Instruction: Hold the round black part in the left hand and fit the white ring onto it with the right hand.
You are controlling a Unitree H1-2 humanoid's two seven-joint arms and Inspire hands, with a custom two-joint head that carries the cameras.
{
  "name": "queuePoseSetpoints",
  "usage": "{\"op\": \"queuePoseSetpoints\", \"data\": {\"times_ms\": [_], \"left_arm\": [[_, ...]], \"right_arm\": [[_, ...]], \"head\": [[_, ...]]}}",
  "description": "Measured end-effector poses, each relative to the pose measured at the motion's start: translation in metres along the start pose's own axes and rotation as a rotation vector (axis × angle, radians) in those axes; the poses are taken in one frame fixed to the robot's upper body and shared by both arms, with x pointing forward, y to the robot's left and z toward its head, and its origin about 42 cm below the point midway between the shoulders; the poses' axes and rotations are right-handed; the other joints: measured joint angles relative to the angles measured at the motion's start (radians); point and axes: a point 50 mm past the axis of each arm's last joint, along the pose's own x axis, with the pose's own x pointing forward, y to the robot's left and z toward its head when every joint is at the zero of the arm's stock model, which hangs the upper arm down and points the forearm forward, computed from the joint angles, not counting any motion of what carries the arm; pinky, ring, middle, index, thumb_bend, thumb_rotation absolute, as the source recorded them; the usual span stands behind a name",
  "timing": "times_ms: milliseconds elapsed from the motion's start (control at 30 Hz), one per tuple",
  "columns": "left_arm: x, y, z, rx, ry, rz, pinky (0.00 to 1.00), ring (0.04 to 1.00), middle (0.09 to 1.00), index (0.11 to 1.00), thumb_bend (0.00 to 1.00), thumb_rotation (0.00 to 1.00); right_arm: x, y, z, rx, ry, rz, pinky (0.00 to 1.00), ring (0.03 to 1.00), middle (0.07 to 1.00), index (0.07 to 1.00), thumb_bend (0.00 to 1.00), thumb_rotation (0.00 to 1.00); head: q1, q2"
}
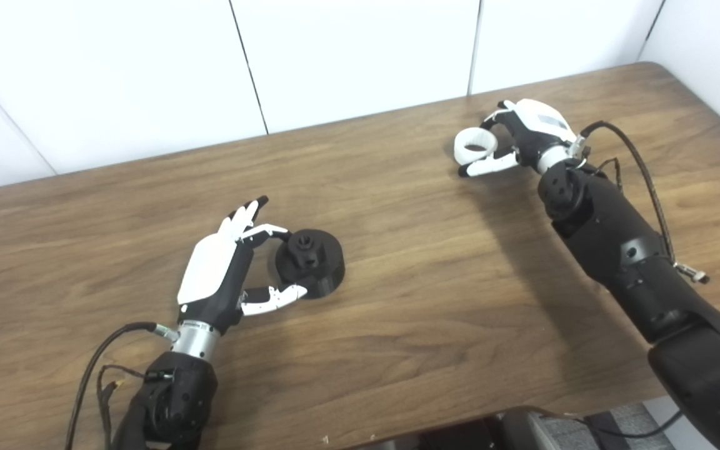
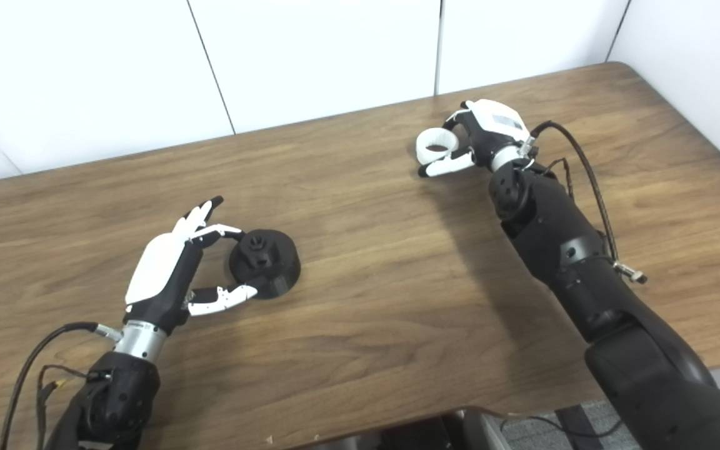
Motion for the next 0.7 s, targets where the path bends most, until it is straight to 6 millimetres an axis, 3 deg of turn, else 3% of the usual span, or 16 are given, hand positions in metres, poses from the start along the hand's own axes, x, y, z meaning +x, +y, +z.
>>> {"op": "queuePoseSetpoints", "data": {"times_ms": [233, 600, 667, 700], "left_arm": [[-0.0011, 0.0000, 0.0003, -0.001, 0.003, 0.001, 1.00, 1.000, 1.000, 0.628, 1.00, 0.42], [-0.0013, 0.0001, 0.0002, -0.001, 0.003, 0.001, 1.00, 1.000, 1.000, 0.626, 1.00, 0.43], [-0.0013, 0.0001, 0.0002, -0.001, 0.003, 0.001, 1.00, 1.000, 1.000, 0.626, 1.00, 0.42], [-0.0013, 0.0001, 0.0002, -0.001, 0.003, 0.001, 1.00, 1.000, 1.000, 0.626, 1.00, 0.43]], "right_arm": [[-0.0006, -0.0011, -0.0003, 0.007, -0.001, -0.007, 0.84, 0.926, 0.935, 0.636, 0.81, 0.32], [-0.0014, -0.0021, -0.0013, 0.016, -0.002, -0.041, 0.83, 0.895, 0.899, 0.591, 0.75, 0.23], [-0.0015, -0.0023, -0.0010, 0.017, -0.007, -0.046, 0.83, 0.892, 0.893, 0.518, 0.58, 0.17], [-0.0016, -0.0024, -0.0010, 0.019, -0.009, -0.051, 0.83, 0.891, 0.892, 0.513, 0.57, 0.17]], "head": [[0.003, 0.006], [0.003, 0.011], [0.003, 0.012], [0.003, 0.011]]}}
